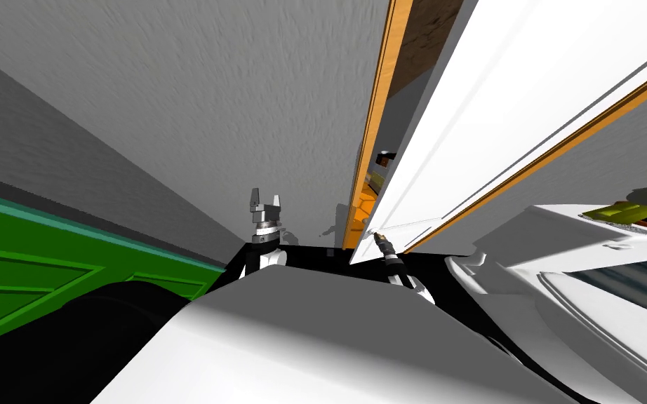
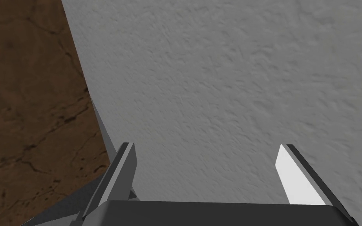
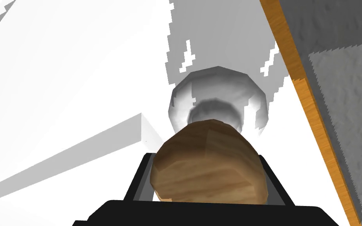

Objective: Pull the door open

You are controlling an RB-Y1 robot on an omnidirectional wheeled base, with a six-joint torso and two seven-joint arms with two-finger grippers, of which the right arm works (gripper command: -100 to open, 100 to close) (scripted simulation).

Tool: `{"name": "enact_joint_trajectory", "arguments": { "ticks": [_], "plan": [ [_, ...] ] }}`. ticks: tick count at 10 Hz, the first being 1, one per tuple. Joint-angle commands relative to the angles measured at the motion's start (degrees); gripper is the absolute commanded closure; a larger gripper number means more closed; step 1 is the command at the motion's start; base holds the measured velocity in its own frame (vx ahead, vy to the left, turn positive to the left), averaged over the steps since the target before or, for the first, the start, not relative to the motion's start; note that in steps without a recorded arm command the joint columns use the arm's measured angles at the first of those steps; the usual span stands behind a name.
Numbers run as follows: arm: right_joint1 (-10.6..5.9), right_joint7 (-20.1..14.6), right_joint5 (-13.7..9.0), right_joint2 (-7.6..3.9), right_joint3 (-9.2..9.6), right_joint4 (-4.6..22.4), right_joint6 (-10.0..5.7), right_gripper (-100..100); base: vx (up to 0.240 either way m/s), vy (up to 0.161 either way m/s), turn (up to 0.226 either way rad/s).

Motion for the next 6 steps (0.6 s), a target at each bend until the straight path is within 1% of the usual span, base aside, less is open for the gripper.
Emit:
{"name": "enact_joint_trajectory", "arguments": {
  "ticks": [1,2,4,5,6],
  "plan": [
    [0.12,-1.7,-0.4,0.38,0.54,-0.3,-0.25,100,-0.035,-0.043,0.062],
    [0.19,-3.5,-1.3,0.34,0.87,-0.4,-0.15,100,-0.041,-0.034,0.069],
    [0.33,-6.8,-3.1,0.26,1.52,-0.7,0.06,100,-0.071,-0.064,0.126],
    [0.33,-7.1,-3.1,0.26,1.52,-0.7,0.06,100,-0.05,-0.055,0.069],
    [0.41,-9.2,-4.1,0.21,1.9,-0.8,0.17,100,-0.037,-0.047,0.093]
  ]
}}
